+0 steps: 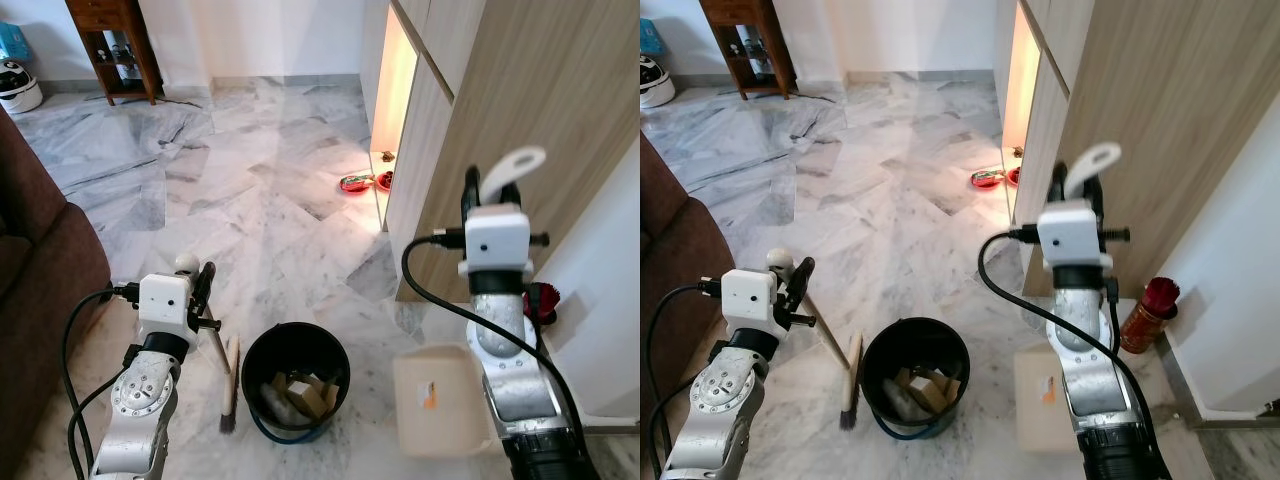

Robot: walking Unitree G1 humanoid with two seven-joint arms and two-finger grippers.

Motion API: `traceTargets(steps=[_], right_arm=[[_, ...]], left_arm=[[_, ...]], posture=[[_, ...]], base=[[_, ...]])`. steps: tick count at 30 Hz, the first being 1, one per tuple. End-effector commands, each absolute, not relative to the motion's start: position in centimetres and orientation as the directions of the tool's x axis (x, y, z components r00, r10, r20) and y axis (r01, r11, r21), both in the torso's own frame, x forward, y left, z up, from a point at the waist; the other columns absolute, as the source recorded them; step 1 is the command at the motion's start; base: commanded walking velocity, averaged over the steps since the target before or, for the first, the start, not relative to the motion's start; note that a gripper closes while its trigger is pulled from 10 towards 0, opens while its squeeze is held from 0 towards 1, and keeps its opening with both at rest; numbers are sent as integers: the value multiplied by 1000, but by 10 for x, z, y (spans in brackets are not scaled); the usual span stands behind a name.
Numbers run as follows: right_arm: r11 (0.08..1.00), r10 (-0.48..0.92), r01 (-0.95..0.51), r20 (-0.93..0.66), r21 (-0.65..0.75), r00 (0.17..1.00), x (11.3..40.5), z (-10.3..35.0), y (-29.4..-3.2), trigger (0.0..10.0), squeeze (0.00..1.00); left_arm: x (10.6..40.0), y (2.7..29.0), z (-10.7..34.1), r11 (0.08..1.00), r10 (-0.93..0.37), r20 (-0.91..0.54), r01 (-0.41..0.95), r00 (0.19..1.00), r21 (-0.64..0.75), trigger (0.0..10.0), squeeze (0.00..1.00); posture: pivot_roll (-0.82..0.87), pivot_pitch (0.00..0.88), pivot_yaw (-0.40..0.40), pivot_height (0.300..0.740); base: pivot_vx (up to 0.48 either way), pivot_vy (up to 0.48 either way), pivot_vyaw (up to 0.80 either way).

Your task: Sweep floor

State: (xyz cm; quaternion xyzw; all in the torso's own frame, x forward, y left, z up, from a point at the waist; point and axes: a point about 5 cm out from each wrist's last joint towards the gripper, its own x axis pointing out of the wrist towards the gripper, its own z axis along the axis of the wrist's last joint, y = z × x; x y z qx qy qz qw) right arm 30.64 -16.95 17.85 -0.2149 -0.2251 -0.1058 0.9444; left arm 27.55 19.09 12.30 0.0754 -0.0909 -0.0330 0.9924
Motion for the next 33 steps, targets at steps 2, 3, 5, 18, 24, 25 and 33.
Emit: traceTargets(steps=[2,3,5,18,24,25,33], right_arm=[[876,-104,316,497,-364,861,306,181,-174,10000,0],[871,-110,320,487,-373,867,307,175,-178,10000,0],[870,-114,321,481,-375,869,307,172,-180,10000,0],[919,-181,293,376,-265,909,308,144,-190,10000,0],[926,-201,296,357,-235,912,309,134,-193,10000,0],[925,-200,295,356,-238,913,309,132,-193,10000,0],[930,-194,285,350,-230,916,308,127,-194,10000,0]], left_arm=[[275,188,132,984,-110,218,75,970,164,10000,0],[274,187,131,983,-131,202,101,971,153,10000,0],[273,186,129,983,-144,190,119,971,137,10000,0],[269,187,119,988,-151,126,146,980,53,10000,0],[265,187,113,985,-171,93,167,981,48,10000,0],[264,187,113,984,-175,85,172,981,46,10000,0],[258,194,107,988,-155,46,156,987,-21,10000,0]], posture=[[-10,57,20,740],[-11,58,22,740],[-11,58,22,740],[-4,63,24,740],[-3,63,27,740],[-3,63,27,740],[0,64,29,740]], base=[[0,0,0],[0,0,0],[0,0,0],[0,0,0],[0,0,0],[0,0,0],[0,0,0]])
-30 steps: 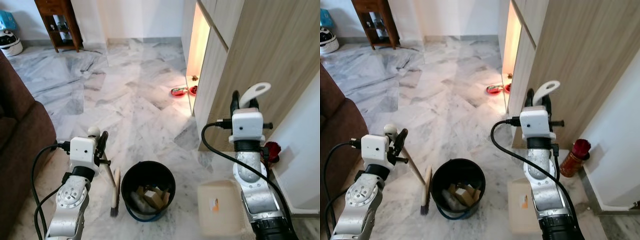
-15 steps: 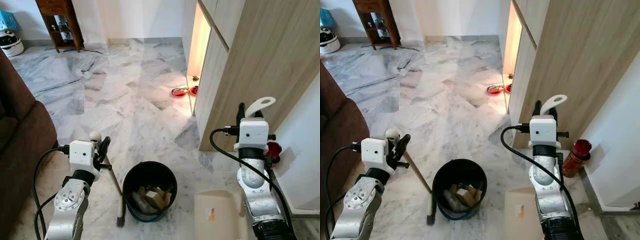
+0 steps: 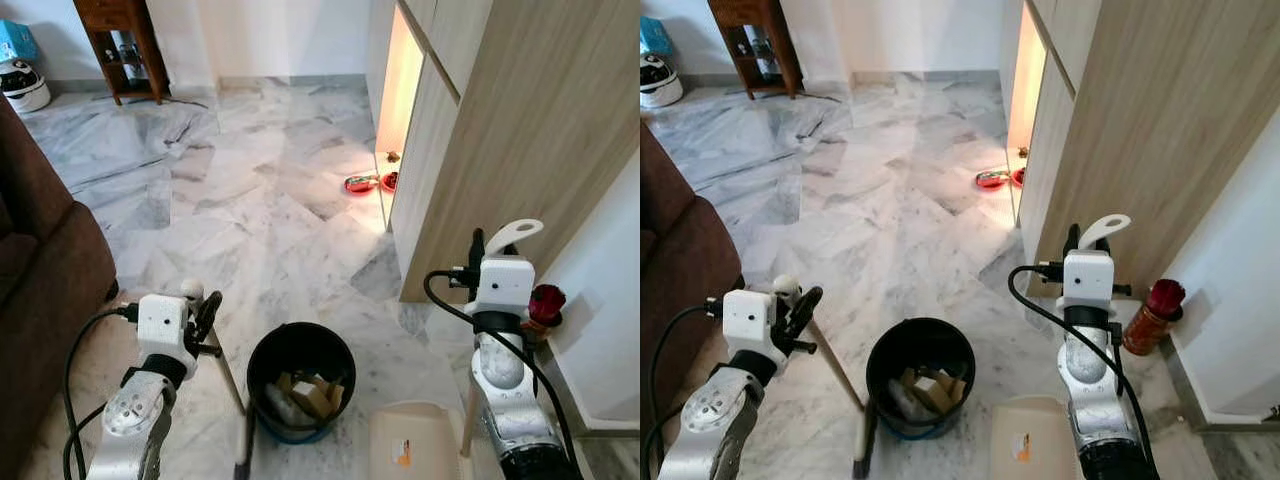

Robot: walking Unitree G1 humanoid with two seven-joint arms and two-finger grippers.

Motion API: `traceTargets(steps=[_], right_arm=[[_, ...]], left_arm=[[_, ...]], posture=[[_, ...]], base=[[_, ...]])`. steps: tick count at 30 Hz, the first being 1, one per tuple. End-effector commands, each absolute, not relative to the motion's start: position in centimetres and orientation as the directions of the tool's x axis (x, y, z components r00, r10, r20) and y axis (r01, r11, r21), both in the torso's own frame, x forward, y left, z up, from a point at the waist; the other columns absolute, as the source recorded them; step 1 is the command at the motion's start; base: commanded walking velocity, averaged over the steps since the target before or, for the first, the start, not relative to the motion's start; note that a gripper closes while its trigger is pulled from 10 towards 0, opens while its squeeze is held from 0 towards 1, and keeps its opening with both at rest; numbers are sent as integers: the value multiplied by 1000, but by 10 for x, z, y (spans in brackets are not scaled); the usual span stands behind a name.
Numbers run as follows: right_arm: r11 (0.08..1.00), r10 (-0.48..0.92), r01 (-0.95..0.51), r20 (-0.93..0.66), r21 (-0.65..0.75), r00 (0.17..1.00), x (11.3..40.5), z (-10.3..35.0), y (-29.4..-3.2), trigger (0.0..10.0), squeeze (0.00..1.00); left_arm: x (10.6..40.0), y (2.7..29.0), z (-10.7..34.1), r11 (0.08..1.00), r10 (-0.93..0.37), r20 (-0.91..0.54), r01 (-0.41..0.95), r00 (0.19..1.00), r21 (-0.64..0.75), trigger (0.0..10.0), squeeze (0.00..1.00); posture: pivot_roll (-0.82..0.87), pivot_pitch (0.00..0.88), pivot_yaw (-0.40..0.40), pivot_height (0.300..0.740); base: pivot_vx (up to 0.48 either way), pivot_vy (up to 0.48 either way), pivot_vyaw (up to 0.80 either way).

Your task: Sweep floor

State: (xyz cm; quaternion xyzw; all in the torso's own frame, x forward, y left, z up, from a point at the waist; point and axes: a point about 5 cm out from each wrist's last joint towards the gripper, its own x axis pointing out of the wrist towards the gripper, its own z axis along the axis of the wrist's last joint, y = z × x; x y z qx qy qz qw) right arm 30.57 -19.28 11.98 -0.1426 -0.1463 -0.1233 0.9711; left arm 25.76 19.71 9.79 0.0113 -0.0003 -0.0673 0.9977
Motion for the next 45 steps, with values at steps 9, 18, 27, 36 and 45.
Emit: traceTargets(steps=[9,18,27,36,45], right_arm=[[936,-185,273,349,-223,919,310,125,-193,10000,0],[941,-174,258,343,-218,923,310,123,-192,10000,0],[945,-170,252,343,-209,924,311,122,-191,10000,0],[947,-164,245,342,-209,925,312,122,-191,10000,0],[948,-163,244,343,-207,925,312,121,-191,10000,0]], left_arm=[[258,191,106,986,-164,42,165,986,-18,10000,0],[258,191,107,986,-163,44,164,986,-14,10000,0],[259,192,109,987,-161,52,162,986,-9,10000,0],[259,191,109,986,-165,56,166,985,-4,10000,0],[260,191,111,986,-166,60,165,984,10,10000,0]], posture=[[1,64,28,740],[0,61,28,740],[2,54,29,740],[1,53,29,740],[3,65,30,740]], base=[[0,0,0],[0,0,0],[0,0,0],[0,0,0],[0,0,0]])
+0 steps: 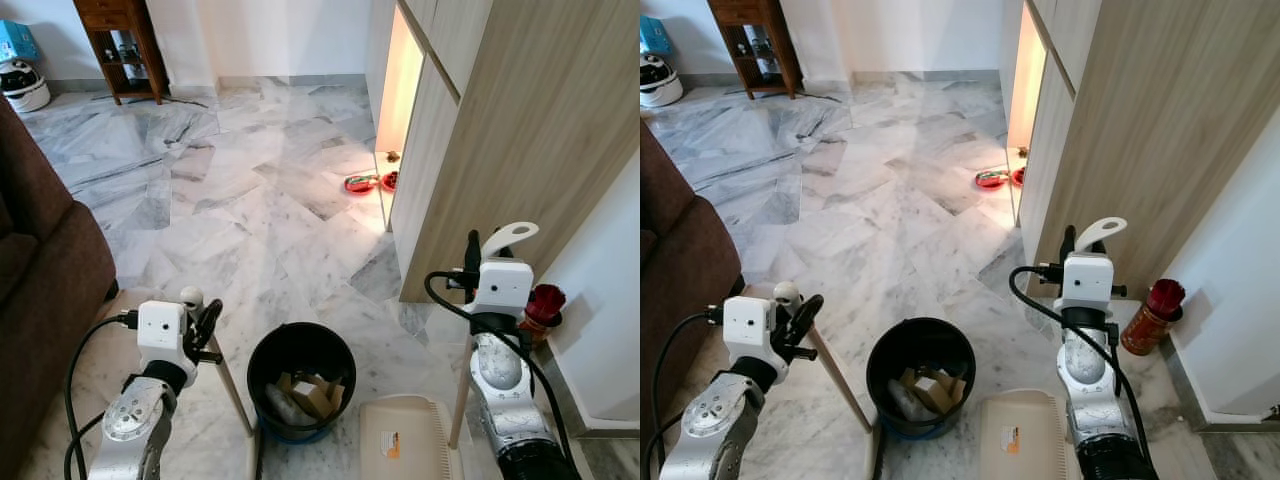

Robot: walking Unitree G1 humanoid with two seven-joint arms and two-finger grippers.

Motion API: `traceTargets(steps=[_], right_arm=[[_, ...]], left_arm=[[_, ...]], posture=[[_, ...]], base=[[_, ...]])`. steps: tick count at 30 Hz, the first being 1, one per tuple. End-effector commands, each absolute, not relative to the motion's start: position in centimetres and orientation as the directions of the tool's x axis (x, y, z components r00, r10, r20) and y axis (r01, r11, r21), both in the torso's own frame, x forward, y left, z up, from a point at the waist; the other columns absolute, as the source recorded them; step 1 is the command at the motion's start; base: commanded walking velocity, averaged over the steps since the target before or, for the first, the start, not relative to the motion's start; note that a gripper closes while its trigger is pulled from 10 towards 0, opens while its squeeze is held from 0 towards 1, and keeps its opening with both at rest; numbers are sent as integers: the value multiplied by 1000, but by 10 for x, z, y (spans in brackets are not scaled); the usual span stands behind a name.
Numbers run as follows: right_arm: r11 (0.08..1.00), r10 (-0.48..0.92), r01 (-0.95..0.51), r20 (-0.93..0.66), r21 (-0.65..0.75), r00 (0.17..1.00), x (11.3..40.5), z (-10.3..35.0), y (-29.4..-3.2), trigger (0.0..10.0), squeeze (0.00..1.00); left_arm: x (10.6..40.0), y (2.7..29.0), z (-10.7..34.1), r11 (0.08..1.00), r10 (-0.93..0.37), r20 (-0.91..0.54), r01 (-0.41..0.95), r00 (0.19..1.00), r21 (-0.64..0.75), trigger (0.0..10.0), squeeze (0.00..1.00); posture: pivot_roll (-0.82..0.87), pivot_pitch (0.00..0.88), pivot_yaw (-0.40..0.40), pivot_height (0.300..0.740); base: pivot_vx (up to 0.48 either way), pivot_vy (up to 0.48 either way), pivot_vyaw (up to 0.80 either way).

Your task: Sweep floor

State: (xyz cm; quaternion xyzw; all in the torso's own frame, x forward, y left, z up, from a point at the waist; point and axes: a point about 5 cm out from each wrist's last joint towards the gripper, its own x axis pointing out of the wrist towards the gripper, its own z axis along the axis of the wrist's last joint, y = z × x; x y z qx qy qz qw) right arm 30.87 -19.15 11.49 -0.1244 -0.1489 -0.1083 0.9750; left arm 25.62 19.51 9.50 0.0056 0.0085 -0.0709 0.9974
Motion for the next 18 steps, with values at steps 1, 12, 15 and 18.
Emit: traceTargets(steps=[1,12,15,18], right_arm=[[948,-163,244,343,-207,925,312,121,-191,10000,0],[948,-164,245,346,-205,924,313,122,-191,10000,0],[947,-164,246,348,-204,923,313,123,-191,10000,0],[947,-168,249,349,-202,922,313,123,-191,10000,0]], left_arm=[[260,191,111,986,-166,60,165,984,10,10000,0],[261,189,112,985,-170,67,169,983,14,10000,0],[261,190,112,985,-170,67,170,983,15,10000,0],[261,190,112,985,-171,67,170,983,16,10000,0]], posture=[[3,65,30,740],[-7,72,29,740],[-12,71,31,740],[-12,72,33,740]], base=[[0,0,0],[-46,0,0],[-265,0,0],[-262,0,0]])
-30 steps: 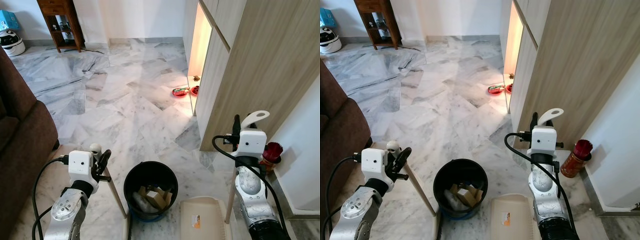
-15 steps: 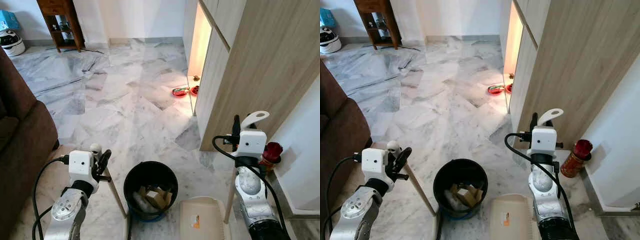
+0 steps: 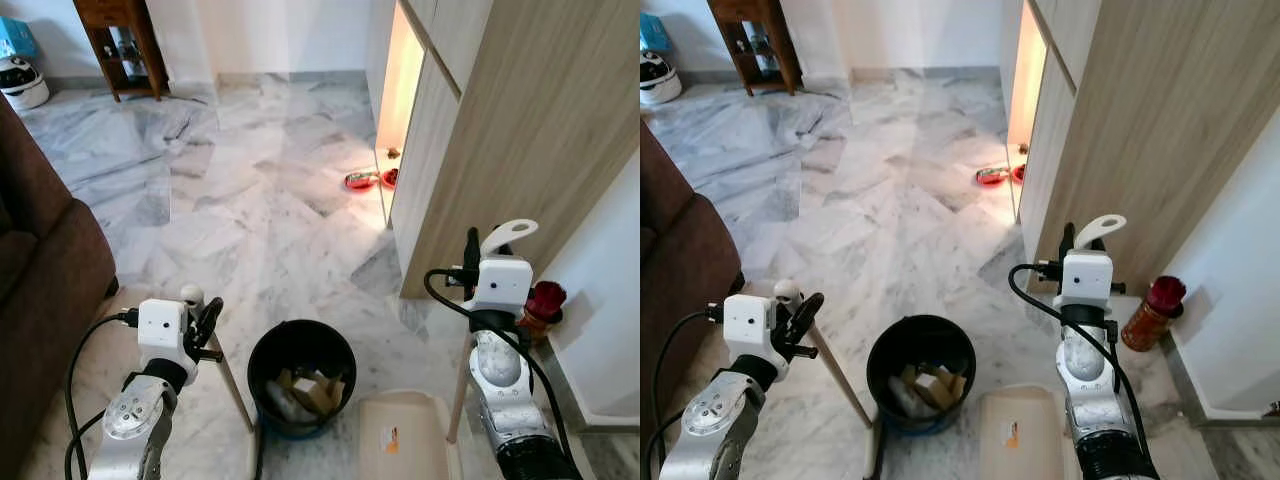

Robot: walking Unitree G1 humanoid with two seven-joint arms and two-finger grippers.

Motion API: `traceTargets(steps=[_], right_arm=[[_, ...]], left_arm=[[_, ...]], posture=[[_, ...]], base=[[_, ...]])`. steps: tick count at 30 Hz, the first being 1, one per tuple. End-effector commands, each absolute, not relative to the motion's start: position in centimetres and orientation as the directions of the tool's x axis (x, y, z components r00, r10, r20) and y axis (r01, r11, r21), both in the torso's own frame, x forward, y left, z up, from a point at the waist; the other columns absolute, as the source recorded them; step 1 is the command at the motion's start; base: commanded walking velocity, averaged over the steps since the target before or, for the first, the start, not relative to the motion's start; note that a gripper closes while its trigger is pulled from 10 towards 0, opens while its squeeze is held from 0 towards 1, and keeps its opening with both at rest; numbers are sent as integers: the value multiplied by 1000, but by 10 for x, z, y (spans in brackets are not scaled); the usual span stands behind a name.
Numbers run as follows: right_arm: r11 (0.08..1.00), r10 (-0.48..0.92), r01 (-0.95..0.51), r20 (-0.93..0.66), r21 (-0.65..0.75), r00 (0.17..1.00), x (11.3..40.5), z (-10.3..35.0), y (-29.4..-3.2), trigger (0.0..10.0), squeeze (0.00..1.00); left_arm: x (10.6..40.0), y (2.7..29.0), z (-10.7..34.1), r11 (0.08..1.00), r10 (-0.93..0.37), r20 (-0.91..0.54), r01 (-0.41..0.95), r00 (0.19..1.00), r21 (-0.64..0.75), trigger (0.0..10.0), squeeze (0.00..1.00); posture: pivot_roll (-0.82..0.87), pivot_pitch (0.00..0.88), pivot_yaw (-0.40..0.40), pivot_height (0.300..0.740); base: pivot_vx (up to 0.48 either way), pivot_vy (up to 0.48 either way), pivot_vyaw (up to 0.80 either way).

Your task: Sweep floor

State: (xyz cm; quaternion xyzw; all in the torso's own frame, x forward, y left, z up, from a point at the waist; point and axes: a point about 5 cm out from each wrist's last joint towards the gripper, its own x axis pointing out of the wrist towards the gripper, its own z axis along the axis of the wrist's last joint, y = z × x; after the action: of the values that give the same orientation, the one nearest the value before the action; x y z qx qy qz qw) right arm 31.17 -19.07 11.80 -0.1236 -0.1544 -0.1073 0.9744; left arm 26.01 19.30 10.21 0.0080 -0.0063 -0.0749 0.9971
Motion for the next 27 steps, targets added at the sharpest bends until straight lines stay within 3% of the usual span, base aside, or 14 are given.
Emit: traceTargets(steps=[1,27], right_arm=[[947,-169,250,349,-202,922,313,123,-191,10000,0],[947,-169,251,355,-201,919,315,124,-191,10000,0]], left_arm=[[261,190,112,985,-171,67,170,983,16,10000,0],[266,189,113,984,-176,77,175,981,18,10000,0]], posture=[[-12,72,33,740],[-24,45,35,740]], base=[[-266,0,0],[-263,0,0]])
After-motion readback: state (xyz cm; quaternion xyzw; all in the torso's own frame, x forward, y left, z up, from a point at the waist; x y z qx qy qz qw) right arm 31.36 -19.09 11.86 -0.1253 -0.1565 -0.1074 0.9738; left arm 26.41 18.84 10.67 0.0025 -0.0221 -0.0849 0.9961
